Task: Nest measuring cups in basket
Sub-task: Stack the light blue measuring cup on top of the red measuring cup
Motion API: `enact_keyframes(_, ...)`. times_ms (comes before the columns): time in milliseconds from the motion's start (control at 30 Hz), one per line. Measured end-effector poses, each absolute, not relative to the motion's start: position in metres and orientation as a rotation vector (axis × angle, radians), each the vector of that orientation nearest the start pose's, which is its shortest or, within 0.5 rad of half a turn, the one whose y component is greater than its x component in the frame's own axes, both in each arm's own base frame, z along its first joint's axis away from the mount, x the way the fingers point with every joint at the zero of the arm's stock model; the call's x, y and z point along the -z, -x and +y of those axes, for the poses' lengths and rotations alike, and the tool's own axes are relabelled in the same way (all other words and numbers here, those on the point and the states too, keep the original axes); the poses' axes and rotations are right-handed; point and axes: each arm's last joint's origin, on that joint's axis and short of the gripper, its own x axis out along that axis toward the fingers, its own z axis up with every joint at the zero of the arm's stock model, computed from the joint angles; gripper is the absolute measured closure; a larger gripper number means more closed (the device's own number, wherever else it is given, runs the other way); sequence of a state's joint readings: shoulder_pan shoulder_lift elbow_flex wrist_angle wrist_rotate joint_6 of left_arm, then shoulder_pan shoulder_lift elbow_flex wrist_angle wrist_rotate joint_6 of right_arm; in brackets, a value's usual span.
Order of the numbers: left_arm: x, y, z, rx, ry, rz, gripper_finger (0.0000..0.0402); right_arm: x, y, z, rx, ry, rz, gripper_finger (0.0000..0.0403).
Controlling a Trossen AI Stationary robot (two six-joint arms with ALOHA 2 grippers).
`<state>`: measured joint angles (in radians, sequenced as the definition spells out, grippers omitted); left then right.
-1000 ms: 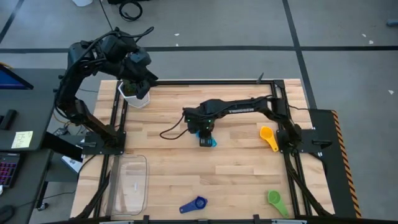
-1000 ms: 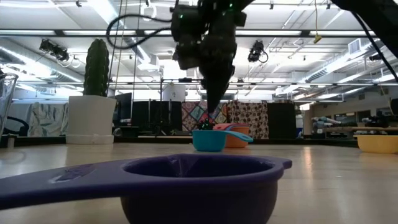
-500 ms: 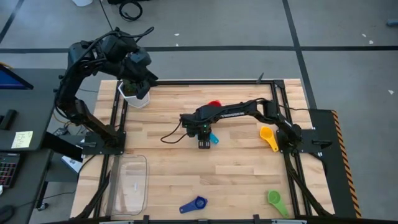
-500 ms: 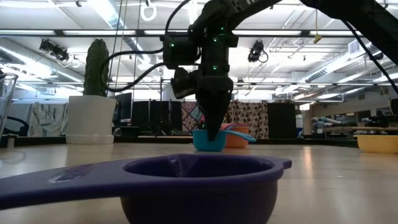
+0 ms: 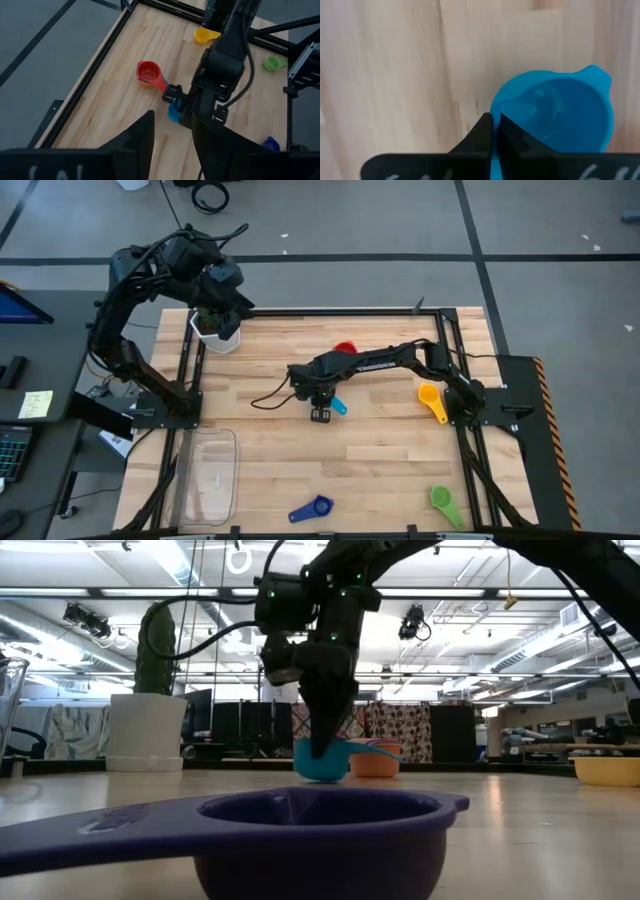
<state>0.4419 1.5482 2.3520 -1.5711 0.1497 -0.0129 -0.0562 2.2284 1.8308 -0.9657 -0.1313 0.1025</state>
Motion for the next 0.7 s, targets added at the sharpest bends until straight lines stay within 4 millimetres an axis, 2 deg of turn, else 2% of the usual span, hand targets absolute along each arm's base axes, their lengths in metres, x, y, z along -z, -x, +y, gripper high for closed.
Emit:
enact_keyframes(167,-0.519,-0.192,0.086,-0.269,0.202,0.739,0.0267,-0.21,-0.444,-0.009,0.117,-0.33,1.285,0.0389)
enact_keyframes(400,-0.518,-0.191,0.089,-0.342,0.098,0.765,0.0267,-0.261,-0.428,0.005,0.395,-0.509,1.11,0.0389)
enact_keyframes(500,-0.518,-0.191,0.09,-0.358,0.061,0.774,0.0267,-0.271,-0.423,-0.002,0.554,-0.623,1.035,0.0389)
enact_keyframes(600,-0.518,-0.191,0.09,-0.358,0.057,0.775,0.0267,-0.275,-0.418,-0.018,0.741,-0.751,0.965,0.0389)
enact_keyframes(700,-0.518,-0.191,0.09,-0.357,0.055,0.776,0.0267,-0.275,-0.414,-0.038,0.855,-0.854,0.92,0.0389)
